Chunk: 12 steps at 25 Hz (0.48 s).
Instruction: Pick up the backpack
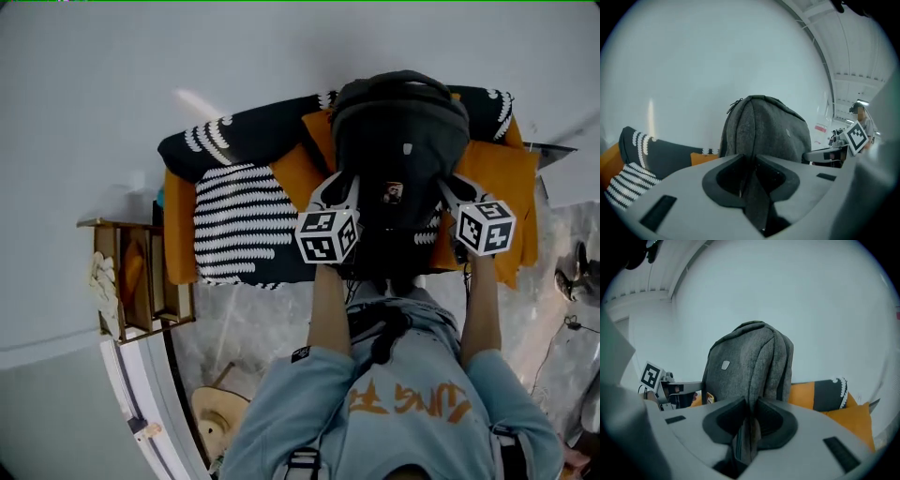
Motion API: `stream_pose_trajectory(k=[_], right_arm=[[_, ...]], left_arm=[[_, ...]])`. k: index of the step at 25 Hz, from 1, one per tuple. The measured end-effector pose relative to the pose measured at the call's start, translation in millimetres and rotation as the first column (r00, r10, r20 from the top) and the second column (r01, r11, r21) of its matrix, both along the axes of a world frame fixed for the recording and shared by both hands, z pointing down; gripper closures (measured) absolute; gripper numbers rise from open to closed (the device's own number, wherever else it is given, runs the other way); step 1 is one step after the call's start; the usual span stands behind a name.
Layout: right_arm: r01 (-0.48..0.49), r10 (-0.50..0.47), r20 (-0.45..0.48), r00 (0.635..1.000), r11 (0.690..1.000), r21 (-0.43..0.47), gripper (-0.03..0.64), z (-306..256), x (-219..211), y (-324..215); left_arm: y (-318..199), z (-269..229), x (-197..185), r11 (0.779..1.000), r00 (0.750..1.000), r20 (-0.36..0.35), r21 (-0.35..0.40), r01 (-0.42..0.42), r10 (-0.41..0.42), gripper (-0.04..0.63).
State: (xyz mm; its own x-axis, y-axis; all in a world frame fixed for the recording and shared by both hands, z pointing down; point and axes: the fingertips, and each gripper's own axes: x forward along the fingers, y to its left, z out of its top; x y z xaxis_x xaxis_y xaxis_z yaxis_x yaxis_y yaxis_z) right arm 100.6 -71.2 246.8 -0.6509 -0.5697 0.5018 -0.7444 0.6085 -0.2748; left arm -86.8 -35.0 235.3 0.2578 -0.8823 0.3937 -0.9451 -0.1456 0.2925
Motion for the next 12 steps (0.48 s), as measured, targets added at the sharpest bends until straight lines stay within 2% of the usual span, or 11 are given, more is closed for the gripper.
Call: stream_pose_trajectory(k=[5,9,12], right_arm=[[-0.014,0.007,0.053,0.999,0.99,0.138,0.535,-65,0,-17],[-0.043,0.019,0.097,0.995,0.967,0.251,0.537,-105,3,-7],[-0.056,0.012,0.135,0.991,0.944,0.324,0.537,-144,-2,-24]], left_arm=[[-15,-68,-1,0.991,0.999,0.032,0.134,-0.011,0.006,0.509],[0,-104,1,0.972,0.998,0.055,0.231,-0.037,0.025,0.514],[-13,-140,-3,0.955,0.998,0.058,0.295,-0.044,0.028,0.517]])
